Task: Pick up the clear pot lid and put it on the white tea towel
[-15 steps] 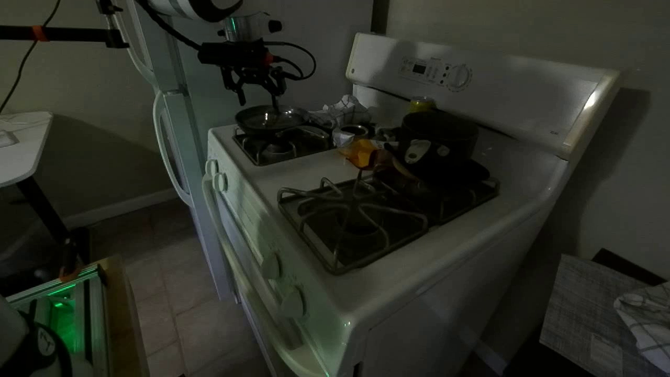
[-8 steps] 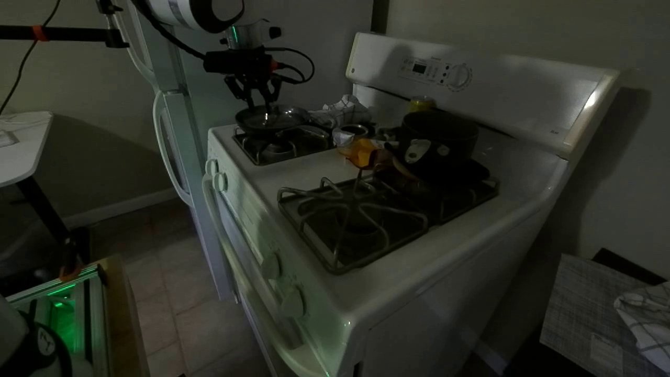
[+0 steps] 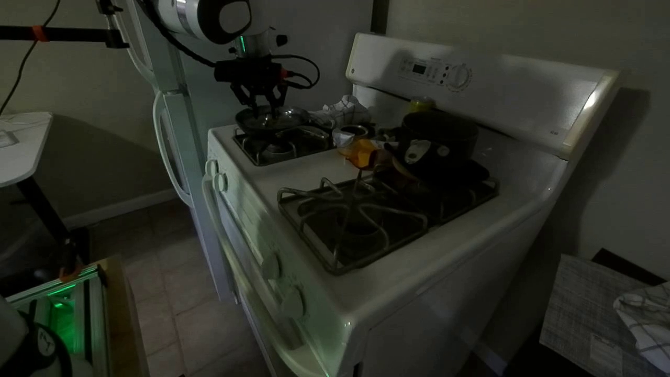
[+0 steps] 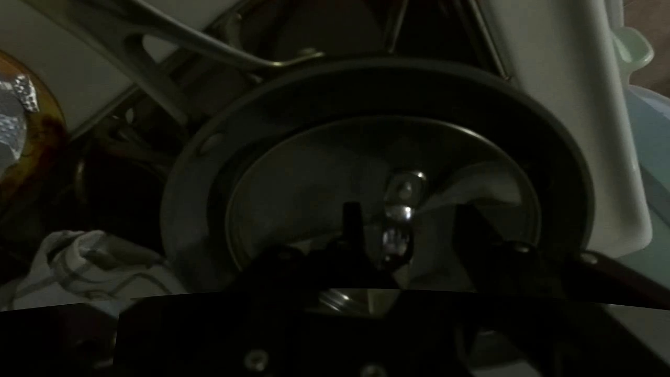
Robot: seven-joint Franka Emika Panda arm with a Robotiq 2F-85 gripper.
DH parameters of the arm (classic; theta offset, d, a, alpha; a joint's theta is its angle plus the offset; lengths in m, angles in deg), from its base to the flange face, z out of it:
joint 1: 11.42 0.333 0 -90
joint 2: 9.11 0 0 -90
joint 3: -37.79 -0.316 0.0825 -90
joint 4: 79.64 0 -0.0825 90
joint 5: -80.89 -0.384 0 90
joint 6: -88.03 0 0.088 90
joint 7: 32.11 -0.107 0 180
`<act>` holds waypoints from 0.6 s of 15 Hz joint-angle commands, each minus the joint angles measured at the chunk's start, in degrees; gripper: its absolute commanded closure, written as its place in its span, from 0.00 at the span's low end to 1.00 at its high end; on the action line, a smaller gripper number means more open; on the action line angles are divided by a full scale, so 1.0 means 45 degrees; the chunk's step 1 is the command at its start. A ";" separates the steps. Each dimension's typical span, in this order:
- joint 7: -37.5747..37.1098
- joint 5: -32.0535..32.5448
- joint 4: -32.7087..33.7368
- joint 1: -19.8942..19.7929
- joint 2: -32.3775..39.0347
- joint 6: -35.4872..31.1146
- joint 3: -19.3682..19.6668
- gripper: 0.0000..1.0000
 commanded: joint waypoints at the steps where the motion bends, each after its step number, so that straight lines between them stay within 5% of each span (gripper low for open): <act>1: 0.0382 -0.0222 -0.0034 -0.0069 0.0161 -0.0493 -0.0135 0.38; 6: 0.0284 -0.0043 0.0093 -0.0065 0.0347 -0.0441 -0.0163 0.92; 8: 0.0275 -0.0029 0.0133 -0.0091 0.0435 -0.0441 -0.0161 1.00; 9: 0.0245 -0.0009 0.0158 -0.0105 0.0441 -0.0404 -0.0158 0.96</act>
